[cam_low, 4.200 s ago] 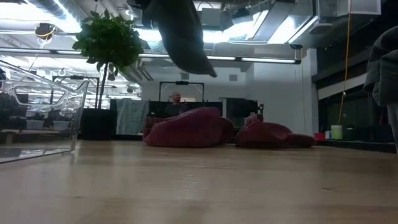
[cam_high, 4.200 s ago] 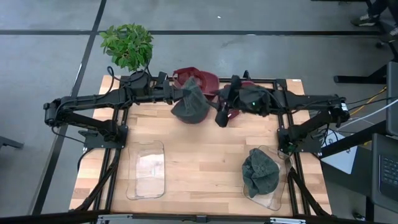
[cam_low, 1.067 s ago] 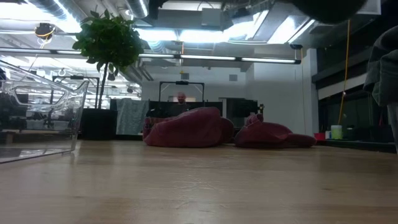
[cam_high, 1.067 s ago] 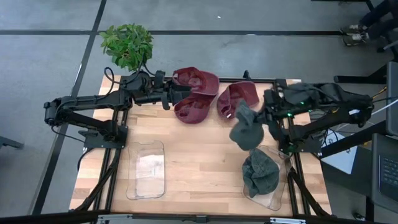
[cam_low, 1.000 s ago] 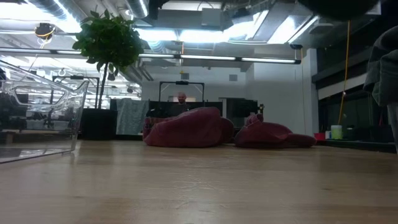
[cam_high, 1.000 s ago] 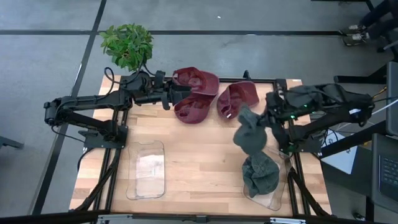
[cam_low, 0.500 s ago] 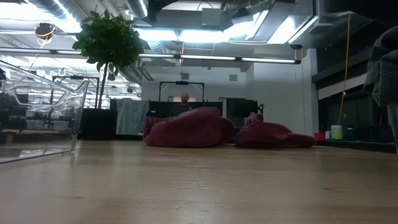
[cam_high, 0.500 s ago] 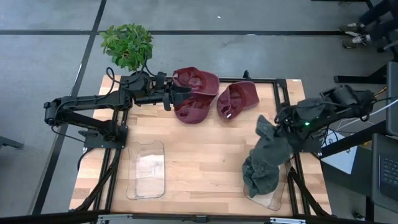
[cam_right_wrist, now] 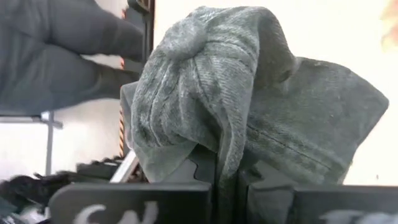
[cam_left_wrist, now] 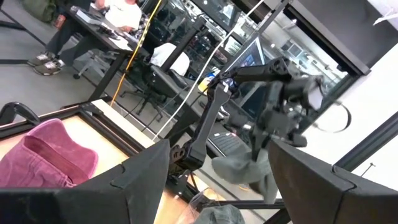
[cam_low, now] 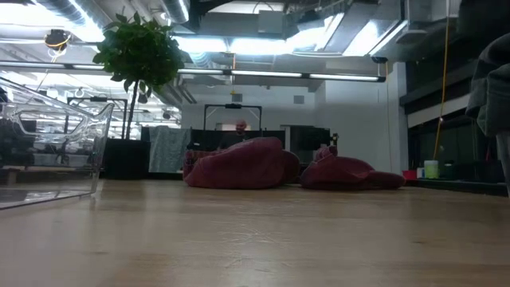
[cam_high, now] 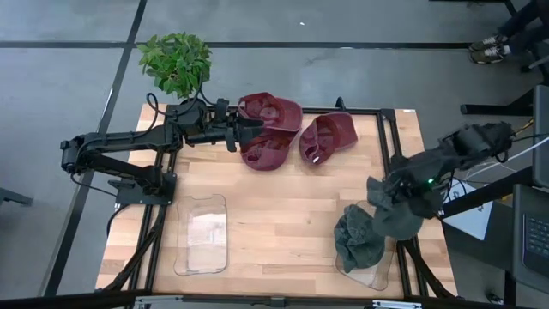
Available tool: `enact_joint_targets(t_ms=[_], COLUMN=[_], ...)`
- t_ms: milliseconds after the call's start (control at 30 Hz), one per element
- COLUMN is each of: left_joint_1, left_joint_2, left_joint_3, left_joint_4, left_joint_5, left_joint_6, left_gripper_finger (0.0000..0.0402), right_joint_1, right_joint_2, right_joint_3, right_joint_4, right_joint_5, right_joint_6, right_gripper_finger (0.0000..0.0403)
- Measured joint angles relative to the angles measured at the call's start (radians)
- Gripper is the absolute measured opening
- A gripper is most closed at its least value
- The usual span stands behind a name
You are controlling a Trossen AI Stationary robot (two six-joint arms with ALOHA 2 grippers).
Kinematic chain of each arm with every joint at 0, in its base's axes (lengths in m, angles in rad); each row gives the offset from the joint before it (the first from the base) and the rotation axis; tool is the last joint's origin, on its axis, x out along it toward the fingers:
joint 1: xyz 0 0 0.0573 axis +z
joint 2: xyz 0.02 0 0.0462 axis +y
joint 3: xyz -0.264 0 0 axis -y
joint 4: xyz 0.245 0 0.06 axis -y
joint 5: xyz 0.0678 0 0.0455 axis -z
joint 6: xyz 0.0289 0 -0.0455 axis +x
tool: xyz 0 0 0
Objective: Pick & Place hat
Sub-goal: Put the gray cap into the right transparent bin
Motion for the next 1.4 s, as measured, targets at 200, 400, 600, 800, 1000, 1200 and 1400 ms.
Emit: enact_joint_targets(t_ms=[200,400,600,800,1000,1200,1400], left_joint_1=[0.0,0.0,0.0,0.0,0.008,0.008,0.008], left_joint_2=[0.0,0.0,0.0,0.0,0.0,0.0,0.0], left_joint_3=[0.0,0.0,0.0,-0.001,-0.001,-0.001,-0.001], left_joint_4=[-0.002,-0.021,-0.057,-0.123,-0.127,-0.127,-0.127], left_joint_5=[-0.002,-0.026,-0.032,-0.033,-0.073,-0.103,-0.113], left_joint_6=[0.0,0.01,0.016,0.005,-0.072,-0.151,-0.174], left_gripper_finger=[0.0268,0.0268,0.0268,0.0268,0.0268,0.0268,0.0268], right_joint_1=[0.037,0.081,0.12,0.121,0.12,0.12,0.12], right_joint_2=[-0.016,-0.04,-0.05,-0.069,-0.072,-0.072,-0.072], right_joint_3=[-0.124,-0.229,-0.236,-0.235,-0.234,-0.234,-0.234], right_joint_4=[0.089,0.157,0.162,0.134,0.092,0.091,0.091], right_joint_5=[0.046,0.042,0.054,0.061,0.107,0.112,0.138], right_joint_6=[-0.025,0.015,0.036,0.039,0.032,0.0,-0.01], right_gripper_finger=[0.001,0.0009,0.0009,0.0009,0.0009,0.001,0.0009])
